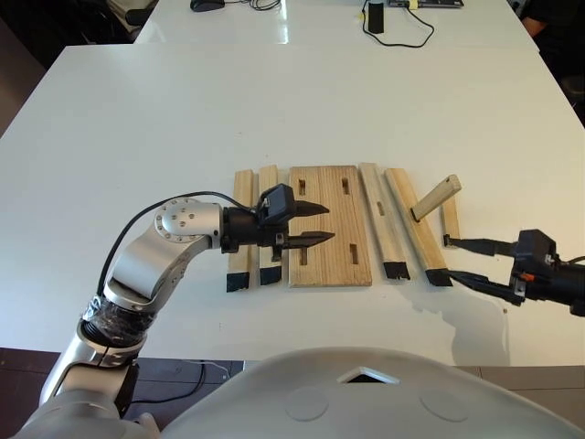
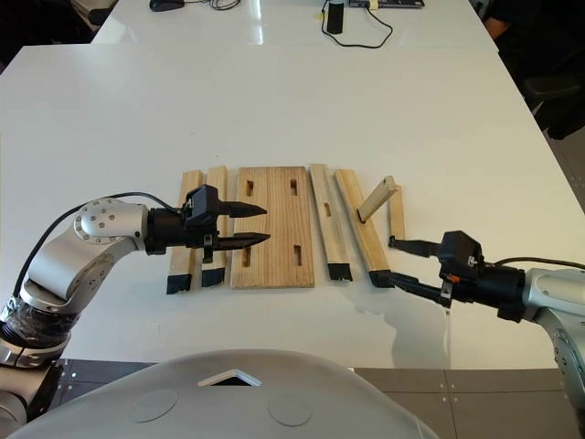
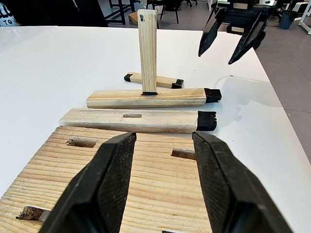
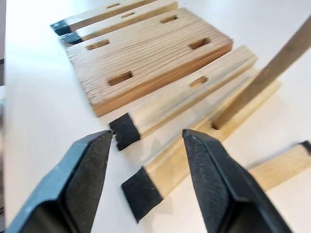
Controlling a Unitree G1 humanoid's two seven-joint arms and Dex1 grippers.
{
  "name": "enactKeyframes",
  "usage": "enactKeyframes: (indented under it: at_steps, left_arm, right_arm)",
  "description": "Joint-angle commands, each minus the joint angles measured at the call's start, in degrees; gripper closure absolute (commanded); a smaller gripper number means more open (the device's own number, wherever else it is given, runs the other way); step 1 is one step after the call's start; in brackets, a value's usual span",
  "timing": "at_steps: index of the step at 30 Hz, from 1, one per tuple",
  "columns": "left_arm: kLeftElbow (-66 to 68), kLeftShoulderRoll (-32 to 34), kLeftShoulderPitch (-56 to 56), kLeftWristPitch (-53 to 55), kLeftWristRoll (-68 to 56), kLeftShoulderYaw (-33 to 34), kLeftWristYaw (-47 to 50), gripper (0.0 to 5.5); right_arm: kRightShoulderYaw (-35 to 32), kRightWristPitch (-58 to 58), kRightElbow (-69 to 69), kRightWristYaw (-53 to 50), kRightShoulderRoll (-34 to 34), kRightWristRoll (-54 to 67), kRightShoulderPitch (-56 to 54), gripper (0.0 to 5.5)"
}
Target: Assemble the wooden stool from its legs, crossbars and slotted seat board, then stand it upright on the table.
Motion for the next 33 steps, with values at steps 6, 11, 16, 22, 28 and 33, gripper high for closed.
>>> enactKeyframes:
  at_steps: [6, 11, 16, 22, 28, 33]
  left_arm:
    - [-1.9, 0.8, 2.5, 0.2, 0.6, 1.1, 2.0, 3.35]
    - [-2.7, 0.2, 3.1, 0.7, 0.3, 1.0, 2.7, 3.35]
    - [-2.4, -0.1, 2.7, 0.7, 0.3, 0.9, 2.7, 3.35]
    - [-2.8, 0.1, 3.0, 0.9, 0.2, 1.0, 3.0, 3.35]
    - [-2.4, 0.0, 2.9, 0.8, 0.2, 1.0, 3.2, 3.35]
    - [-2.0, -0.2, 2.4, 0.6, 0.6, 0.8, 3.3, 3.35]
  right_arm:
    - [8.9, 22.2, -13.6, -30.0, 15.2, -4.0, -1.6, 1.56]
    - [11.8, 29.7, -17.1, -41.4, 23.8, -5.1, -5.6, 1.51]
    - [14.8, 28.3, -11.3, -43.6, 27.9, -6.9, -2.8, 1.51]
    - [16.2, 25.6, -8.4, -43.2, 30.0, -8.0, 0.7, 1.69]
    - [16.3, 23.8, -7.8, -42.7, 30.9, -7.4, 1.4, 2.49]
    - [12.5, 26.7, -8.6, -46.1, 35.8, -3.4, -1.0, 3.22]
